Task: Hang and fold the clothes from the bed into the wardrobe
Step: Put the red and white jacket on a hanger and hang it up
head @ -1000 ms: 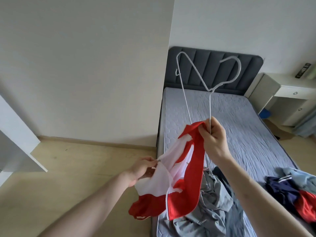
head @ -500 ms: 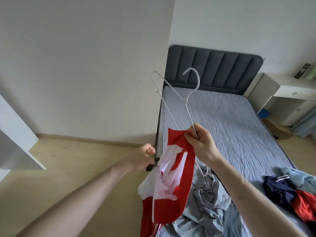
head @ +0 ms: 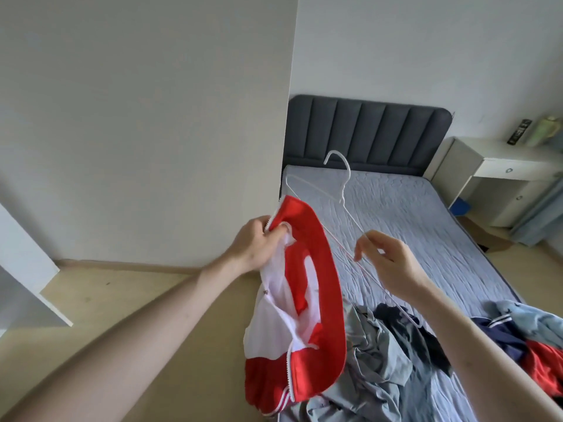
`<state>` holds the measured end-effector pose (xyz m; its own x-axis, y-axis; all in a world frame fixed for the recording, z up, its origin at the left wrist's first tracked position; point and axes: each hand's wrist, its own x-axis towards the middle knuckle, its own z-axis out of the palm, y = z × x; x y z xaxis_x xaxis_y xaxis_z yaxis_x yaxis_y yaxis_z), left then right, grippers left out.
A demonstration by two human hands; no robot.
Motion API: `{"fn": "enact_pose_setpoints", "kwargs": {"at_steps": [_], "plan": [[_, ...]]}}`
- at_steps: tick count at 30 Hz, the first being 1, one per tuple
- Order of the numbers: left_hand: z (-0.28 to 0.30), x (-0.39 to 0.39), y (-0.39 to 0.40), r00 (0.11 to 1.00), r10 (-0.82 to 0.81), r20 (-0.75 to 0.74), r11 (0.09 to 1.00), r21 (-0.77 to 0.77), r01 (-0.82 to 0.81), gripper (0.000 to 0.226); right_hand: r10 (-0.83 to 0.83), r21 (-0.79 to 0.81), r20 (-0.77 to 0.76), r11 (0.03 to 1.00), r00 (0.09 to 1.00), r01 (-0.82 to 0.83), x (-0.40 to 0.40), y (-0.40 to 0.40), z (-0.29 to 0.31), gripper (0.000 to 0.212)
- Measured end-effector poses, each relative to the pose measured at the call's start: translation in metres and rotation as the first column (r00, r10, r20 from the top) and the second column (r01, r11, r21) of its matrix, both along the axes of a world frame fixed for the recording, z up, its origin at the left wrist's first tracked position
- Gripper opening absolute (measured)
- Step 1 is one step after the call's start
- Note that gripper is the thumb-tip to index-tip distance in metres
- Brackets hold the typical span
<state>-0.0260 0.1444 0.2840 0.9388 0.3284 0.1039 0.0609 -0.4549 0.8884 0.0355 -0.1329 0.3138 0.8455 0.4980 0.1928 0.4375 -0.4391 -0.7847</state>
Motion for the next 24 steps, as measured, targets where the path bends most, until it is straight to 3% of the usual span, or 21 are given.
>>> {"fn": "enact_pose_setpoints", "kwargs": {"at_steps": [12,19,24], "plan": [[-0.010,0.029,0.070,0.915,0.316,-0.249,0.942,0.195,-0.272,0.033,-0.061,-0.045,0.079,0.997,0.995,0.065,-0.018,-0.026,0.012,0.026],[-0.001,0.021,0.097,0.871,0.417,-0.258,0.903,0.224,-0.366,0.024,-0.056,-0.078,0.096,0.995,0.994,0.064,-0.022,-0.021,0.018,0.027],[0.005,0.017,0.107,0.919,0.344,-0.193,0.931,0.196,-0.307,0.024,-0.010,-0.104,0.067,0.994,0.998,0.017,-0.019,-0.009,0.010,0.027]]}}
